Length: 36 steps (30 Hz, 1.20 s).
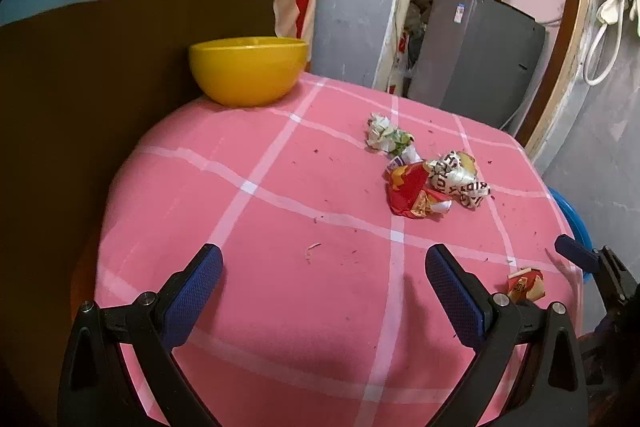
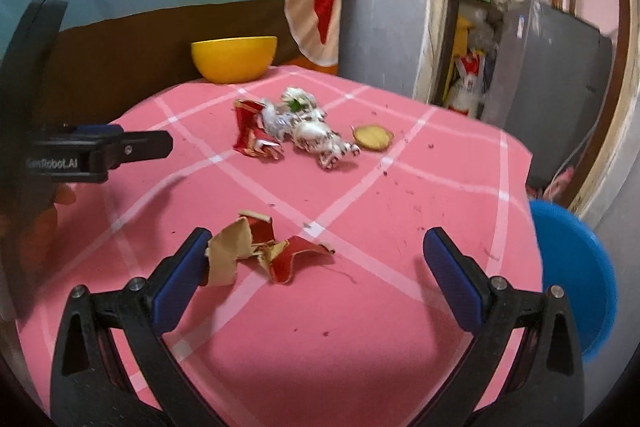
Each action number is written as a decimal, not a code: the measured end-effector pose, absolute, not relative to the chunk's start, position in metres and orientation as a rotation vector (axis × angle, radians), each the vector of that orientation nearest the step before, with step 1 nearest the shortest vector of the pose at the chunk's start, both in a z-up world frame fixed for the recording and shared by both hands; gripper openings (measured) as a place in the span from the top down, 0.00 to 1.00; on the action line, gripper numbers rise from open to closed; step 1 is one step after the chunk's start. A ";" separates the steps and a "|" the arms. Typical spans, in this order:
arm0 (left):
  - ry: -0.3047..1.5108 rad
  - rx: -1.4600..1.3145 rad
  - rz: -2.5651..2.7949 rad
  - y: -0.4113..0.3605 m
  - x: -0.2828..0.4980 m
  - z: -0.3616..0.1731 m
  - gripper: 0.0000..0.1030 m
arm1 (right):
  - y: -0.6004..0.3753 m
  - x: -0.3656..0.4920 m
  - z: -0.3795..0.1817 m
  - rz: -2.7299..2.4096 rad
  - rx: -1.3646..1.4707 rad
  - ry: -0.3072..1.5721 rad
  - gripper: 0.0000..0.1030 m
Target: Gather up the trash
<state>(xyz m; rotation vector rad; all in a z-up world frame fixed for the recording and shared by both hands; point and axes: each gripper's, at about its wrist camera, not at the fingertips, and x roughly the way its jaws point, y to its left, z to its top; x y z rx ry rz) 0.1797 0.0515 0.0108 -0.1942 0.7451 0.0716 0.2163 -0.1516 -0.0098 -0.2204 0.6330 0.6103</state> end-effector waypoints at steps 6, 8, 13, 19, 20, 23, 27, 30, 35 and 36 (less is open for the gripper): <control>0.776 -0.184 0.029 0.044 0.194 0.008 0.04 | -0.164 0.230 -0.010 0.606 -0.118 0.678 0.00; 0.782 -0.177 0.013 0.040 0.199 0.008 0.04 | -0.168 0.233 -0.010 0.594 -0.094 0.686 0.02; 0.798 -0.186 -0.009 0.032 0.214 0.005 0.04 | -0.176 0.242 -0.012 0.527 -0.064 0.684 0.11; 0.793 -0.179 -0.031 0.021 0.229 0.006 0.04 | -0.182 0.250 -0.012 0.487 -0.056 0.671 0.17; 0.791 -0.173 -0.034 0.018 0.231 0.006 0.05 | -0.182 0.250 -0.012 0.487 -0.055 0.669 0.18; 0.793 -0.168 -0.044 0.014 0.237 0.005 0.16 | -0.187 0.250 -0.011 0.500 -0.032 0.659 0.19; 0.806 -0.166 -0.043 0.011 0.245 0.002 0.31 | -0.194 0.248 -0.010 0.535 0.010 0.648 0.19; 0.814 -0.180 -0.055 0.012 0.247 0.001 0.43 | -0.193 0.243 -0.010 0.572 0.002 0.643 0.19; 0.809 -0.216 -0.061 0.017 0.246 0.003 0.57 | -0.187 0.232 -0.012 0.615 -0.062 0.640 0.19; 0.807 -0.224 -0.064 0.018 0.245 0.003 0.57 | -0.185 0.230 -0.012 0.618 -0.074 0.640 0.19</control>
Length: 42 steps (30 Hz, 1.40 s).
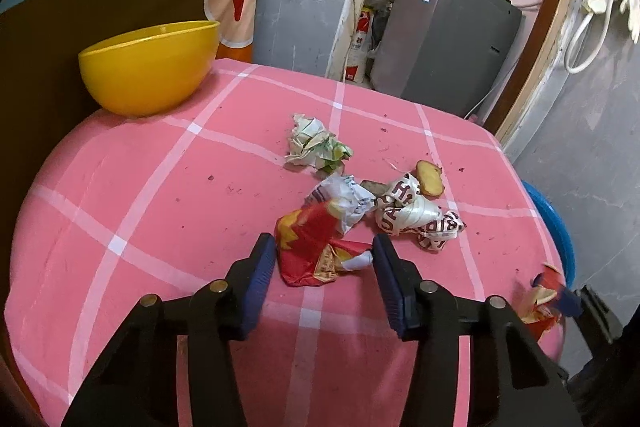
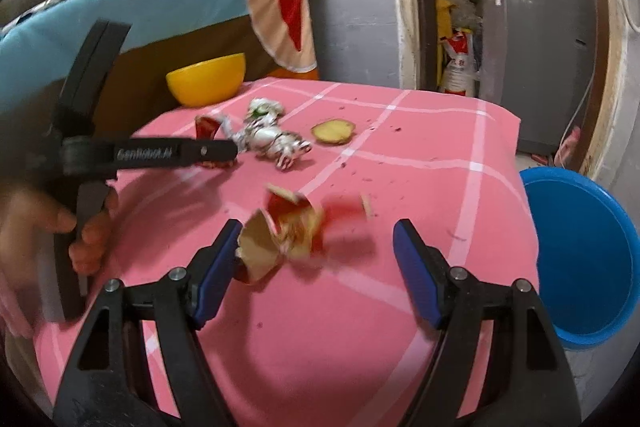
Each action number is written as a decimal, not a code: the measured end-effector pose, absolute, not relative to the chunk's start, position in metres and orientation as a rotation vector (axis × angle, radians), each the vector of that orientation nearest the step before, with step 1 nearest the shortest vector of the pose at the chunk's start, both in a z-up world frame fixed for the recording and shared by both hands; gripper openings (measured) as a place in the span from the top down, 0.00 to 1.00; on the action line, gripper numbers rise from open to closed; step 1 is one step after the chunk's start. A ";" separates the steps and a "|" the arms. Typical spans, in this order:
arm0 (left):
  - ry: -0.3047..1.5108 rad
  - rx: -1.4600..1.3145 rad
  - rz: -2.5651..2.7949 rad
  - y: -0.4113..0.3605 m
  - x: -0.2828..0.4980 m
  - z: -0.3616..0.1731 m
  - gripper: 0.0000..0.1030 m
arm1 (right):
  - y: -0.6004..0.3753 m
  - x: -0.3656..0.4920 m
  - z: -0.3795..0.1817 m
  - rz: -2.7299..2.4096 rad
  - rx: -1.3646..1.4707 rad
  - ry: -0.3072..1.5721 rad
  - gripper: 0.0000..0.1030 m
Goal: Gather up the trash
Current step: 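Grasp the red wrapper with the left tool while the right tool grasps the brown torn wrapper, then lift both wrappers and carry them over the blue bucket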
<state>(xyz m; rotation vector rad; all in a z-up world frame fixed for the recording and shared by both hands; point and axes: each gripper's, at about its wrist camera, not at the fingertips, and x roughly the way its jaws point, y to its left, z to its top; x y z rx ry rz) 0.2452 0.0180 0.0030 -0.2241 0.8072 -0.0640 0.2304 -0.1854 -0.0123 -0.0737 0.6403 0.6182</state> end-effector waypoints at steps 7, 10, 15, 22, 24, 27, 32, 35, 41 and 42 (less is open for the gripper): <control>0.796 -0.238 -0.081 0.019 0.235 0.007 0.58 | -0.191 0.234 -0.015 0.596 -0.060 0.652 0.35; 0.786 -0.229 -0.092 0.016 0.226 0.009 0.58 | -0.192 0.236 -0.016 0.590 -0.060 0.654 0.43; 0.777 -0.229 -0.108 0.013 0.214 0.011 0.58 | -0.187 0.238 -0.014 0.602 -0.082 0.649 0.42; 0.749 -0.229 -0.132 0.011 0.202 0.014 0.58 | -0.180 0.247 -0.014 0.585 -0.101 0.665 0.59; 0.731 -0.219 -0.140 0.009 0.199 0.016 0.58 | -0.181 0.249 -0.013 0.586 -0.086 0.665 0.68; 0.695 -0.199 -0.150 0.002 0.195 0.021 0.59 | -0.185 0.248 -0.009 0.583 -0.073 0.649 0.73; 0.621 -0.210 -0.177 -0.008 0.191 0.033 0.59 | -0.199 0.237 0.009 0.558 -0.056 0.554 0.74; 0.563 -0.219 -0.204 -0.019 0.194 0.046 0.59 | -0.211 0.231 0.025 0.524 -0.039 0.473 0.74; 0.442 -0.220 -0.282 -0.053 0.205 0.072 0.58 | -0.252 0.220 0.059 0.403 0.018 0.310 0.73; 0.431 -0.219 -0.296 -0.060 0.208 0.076 0.58 | -0.260 0.219 0.063 0.383 0.028 0.291 0.73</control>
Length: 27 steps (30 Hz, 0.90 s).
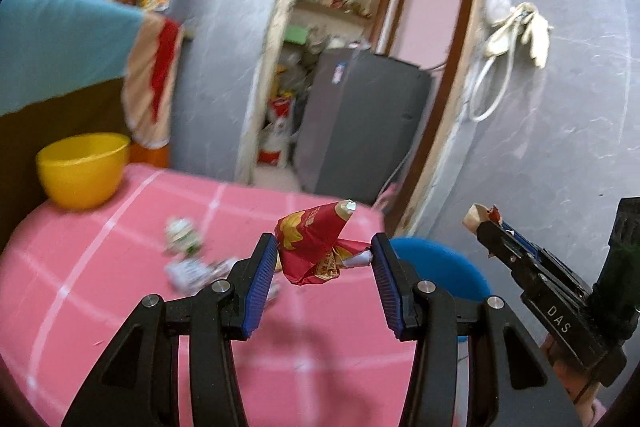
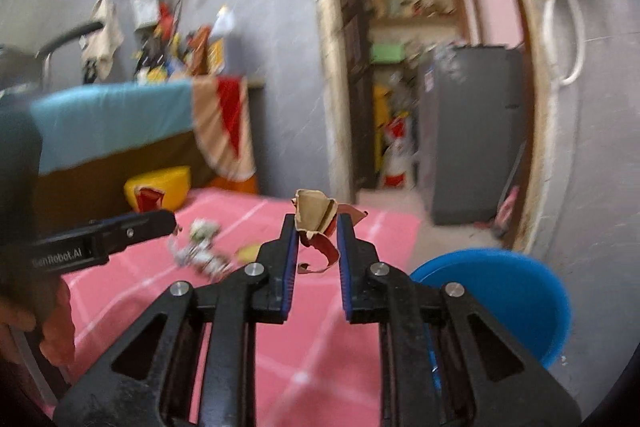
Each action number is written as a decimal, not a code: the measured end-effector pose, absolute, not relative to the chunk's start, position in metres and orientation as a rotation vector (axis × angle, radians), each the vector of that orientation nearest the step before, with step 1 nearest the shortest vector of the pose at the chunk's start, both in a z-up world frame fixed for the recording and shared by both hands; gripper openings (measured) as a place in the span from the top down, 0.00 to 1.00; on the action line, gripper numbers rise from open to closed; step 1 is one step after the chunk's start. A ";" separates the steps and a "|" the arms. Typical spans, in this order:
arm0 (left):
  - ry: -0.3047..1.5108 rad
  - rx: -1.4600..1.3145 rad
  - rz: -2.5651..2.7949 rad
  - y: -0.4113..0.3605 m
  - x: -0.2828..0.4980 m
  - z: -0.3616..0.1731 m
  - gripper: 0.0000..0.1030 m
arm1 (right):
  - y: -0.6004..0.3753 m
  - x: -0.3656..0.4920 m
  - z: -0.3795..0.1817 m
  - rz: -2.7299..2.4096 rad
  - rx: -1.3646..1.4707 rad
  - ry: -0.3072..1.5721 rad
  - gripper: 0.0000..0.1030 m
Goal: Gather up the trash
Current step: 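Lift both wrappers and carry them over the blue bucket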
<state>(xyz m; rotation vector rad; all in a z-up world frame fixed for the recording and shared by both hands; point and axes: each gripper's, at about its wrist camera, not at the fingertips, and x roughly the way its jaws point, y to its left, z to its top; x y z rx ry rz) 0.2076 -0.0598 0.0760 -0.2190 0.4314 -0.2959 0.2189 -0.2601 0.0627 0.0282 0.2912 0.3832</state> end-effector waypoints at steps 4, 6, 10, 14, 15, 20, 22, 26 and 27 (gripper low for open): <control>0.390 -0.217 -0.358 -0.092 0.219 0.088 0.58 | -0.290 0.217 0.078 0.299 0.061 0.225 0.72; 0.372 -0.212 -0.389 -0.109 0.226 0.094 0.58 | -0.304 0.218 0.084 0.258 0.076 0.202 0.70; 0.346 -0.191 -0.441 -0.143 0.242 0.103 0.58 | -0.331 0.222 0.093 0.178 0.084 0.169 0.70; 0.352 -0.172 -0.484 -0.178 0.266 0.107 0.58 | -0.359 0.232 0.095 0.117 0.111 0.165 0.70; 0.362 -0.170 -0.493 -0.184 0.273 0.106 0.58 | -0.367 0.237 0.094 0.102 0.125 0.175 0.69; 0.469 -0.158 -0.522 -0.214 0.308 0.095 0.58 | -0.394 0.256 0.081 0.058 0.170 0.246 0.69; 0.528 -0.162 -0.528 -0.223 0.322 0.087 0.58 | -0.403 0.268 0.073 0.054 0.199 0.297 0.68; 0.635 -0.174 -0.534 -0.233 0.343 0.071 0.57 | -0.415 0.283 0.059 0.050 0.243 0.385 0.68; 0.668 -0.181 -0.536 -0.235 0.349 0.066 0.57 | -0.417 0.286 0.056 0.047 0.253 0.407 0.67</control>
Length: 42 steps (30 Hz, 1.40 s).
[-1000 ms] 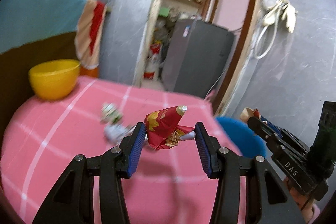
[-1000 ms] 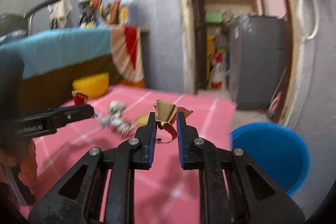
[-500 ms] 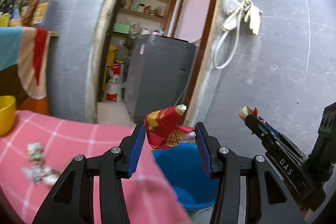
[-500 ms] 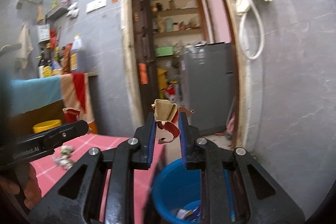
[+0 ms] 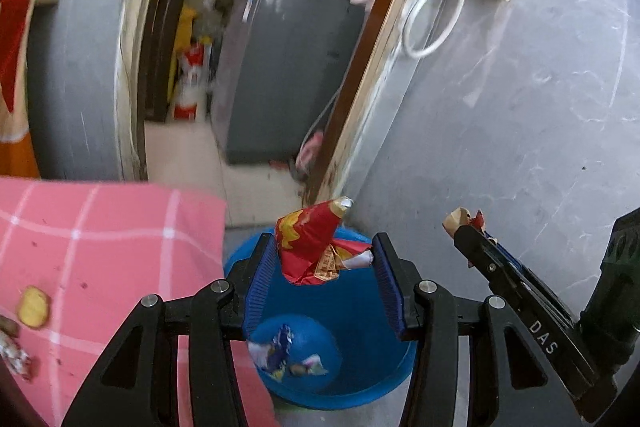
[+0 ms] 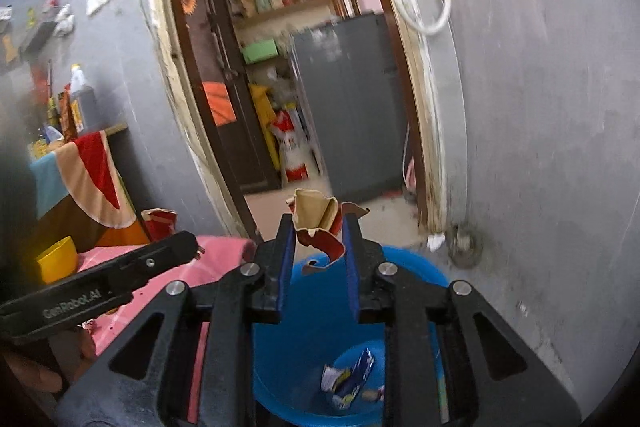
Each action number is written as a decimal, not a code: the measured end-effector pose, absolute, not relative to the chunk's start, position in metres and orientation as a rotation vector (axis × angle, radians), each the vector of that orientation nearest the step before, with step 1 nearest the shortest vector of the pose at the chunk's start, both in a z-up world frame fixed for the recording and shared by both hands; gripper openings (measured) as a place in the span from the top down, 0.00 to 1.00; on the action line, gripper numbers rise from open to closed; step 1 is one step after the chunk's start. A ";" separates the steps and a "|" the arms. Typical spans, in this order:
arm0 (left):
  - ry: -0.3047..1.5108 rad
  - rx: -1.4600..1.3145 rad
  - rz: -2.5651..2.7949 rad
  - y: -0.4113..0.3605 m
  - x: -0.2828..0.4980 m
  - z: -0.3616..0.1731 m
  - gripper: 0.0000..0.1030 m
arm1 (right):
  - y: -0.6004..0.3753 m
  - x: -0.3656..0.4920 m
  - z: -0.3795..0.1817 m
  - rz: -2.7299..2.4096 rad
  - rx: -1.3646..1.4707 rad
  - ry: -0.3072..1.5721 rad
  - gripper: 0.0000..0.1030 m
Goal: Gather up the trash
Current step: 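Lift both wrappers and carry them over the blue bucket, then open both tools to drop the wrappers into the bucket, then move both tools back over the table toward the white wrappers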
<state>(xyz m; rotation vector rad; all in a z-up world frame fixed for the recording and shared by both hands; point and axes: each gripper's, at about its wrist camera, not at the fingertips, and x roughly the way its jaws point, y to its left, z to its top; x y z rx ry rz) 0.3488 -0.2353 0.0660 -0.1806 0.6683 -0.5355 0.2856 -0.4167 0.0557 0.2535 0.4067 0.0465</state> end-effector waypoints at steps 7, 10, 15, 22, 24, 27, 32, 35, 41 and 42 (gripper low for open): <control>0.854 -0.192 -0.506 -0.235 0.373 0.041 0.49 | -0.422 0.302 0.031 0.041 0.293 0.548 0.54; 0.859 -0.202 -0.486 -0.225 0.369 0.039 0.44 | -0.423 0.304 0.029 0.037 0.302 0.563 0.46; 0.808 -0.188 -0.467 -0.207 0.355 0.049 0.38 | -0.419 0.303 0.033 0.043 0.309 0.545 0.34; 0.650 -0.185 -0.393 -0.168 0.325 0.072 0.17 | -0.395 0.291 0.052 0.059 0.252 0.423 0.12; 0.608 -0.180 -0.357 -0.155 0.319 0.076 0.10 | -0.388 0.286 0.058 0.065 0.237 0.383 0.06; 0.527 -0.167 -0.298 -0.134 0.305 0.083 0.06 | -0.374 0.279 0.065 0.087 0.219 0.329 0.00; 0.411 -0.141 -0.212 -0.106 0.280 0.089 0.03 | -0.345 0.265 0.078 0.121 0.166 0.225 0.00; 0.336 -0.134 -0.156 -0.089 0.261 0.093 0.03 | -0.327 0.256 0.084 0.142 0.123 0.169 0.00; 0.211 -0.098 -0.063 -0.061 0.227 0.098 0.02 | -0.295 0.238 0.089 0.191 0.046 0.089 0.00; 0.199 -0.090 -0.056 -0.057 0.224 0.098 0.02 | -0.288 0.235 0.090 0.199 0.027 0.075 0.00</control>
